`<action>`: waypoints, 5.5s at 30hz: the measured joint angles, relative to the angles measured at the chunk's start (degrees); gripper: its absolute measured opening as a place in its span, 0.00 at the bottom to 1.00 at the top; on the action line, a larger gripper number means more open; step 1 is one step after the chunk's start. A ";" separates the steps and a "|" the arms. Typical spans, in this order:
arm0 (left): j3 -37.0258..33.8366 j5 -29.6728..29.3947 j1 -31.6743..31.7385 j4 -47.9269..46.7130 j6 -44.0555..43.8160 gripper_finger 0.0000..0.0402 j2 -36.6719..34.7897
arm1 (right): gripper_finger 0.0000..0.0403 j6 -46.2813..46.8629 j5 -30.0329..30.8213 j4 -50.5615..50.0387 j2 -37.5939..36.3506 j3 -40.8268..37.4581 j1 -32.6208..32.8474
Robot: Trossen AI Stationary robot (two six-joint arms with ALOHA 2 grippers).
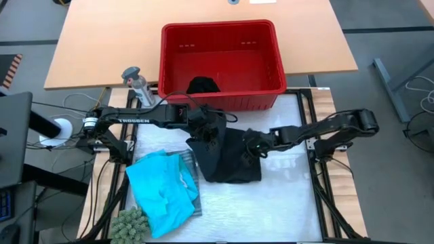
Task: Fold Laundry from Bin
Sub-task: Fold the black shorts from the red organizer bin
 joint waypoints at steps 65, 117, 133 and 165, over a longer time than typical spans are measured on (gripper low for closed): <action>0.49 -1.01 -4.97 19.72 -15.49 0.01 12.28 | 0.05 9.10 6.03 -9.52 5.19 0.08 3.57; -20.02 -21.92 -6.21 2.00 3.62 0.53 -17.04 | 0.05 6.69 6.10 -9.69 5.19 0.09 2.05; -46.37 -14.01 -7.05 37.13 2.43 0.53 -16.27 | 0.05 5.21 5.92 -9.66 5.19 0.09 2.05; -29.99 -1.49 -9.41 53.47 0.85 0.00 -6.08 | 0.05 5.84 9.72 -20.23 -3.38 4.21 1.72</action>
